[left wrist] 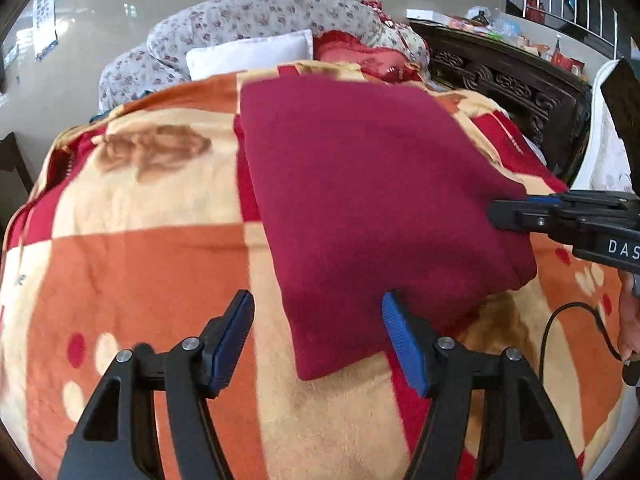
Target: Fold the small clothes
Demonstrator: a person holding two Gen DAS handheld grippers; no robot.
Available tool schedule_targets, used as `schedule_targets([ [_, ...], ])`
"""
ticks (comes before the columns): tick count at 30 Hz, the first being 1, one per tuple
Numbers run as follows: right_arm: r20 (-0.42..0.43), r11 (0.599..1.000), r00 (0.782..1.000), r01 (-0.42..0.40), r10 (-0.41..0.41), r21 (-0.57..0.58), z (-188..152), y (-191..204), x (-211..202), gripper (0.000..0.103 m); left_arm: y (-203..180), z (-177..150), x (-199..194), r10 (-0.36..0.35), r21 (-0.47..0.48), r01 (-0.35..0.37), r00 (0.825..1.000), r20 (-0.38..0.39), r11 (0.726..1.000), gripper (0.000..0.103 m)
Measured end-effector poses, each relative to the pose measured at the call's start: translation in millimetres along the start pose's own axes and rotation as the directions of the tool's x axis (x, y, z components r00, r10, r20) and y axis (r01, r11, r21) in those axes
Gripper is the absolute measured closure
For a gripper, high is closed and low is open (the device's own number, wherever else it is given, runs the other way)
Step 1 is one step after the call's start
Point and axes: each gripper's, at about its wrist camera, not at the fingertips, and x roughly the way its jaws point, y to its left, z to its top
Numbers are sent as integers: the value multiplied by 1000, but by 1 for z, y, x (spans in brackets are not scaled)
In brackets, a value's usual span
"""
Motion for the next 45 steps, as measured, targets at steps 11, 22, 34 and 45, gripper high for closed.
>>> schedule_targets([
  [11,173,1000,985,-9,10,-6,23,27,-56,74,-5,12,-48,81,20,-84,990,112,996,33],
  [22,70,993,991,117,-115,-28,41,13,12,66,8,34,-12,120,-44,-116,987,102,992,24],
  [34,91,995,991,97,-94,-22,21,20,-10,66,11,35,-2,123,-72,-116,989,88,991,21],
  [45,152,984,988,-27,-1,178,5,-17,-18,23,29,29,-11,-5,-141,16,997,76,990,15],
])
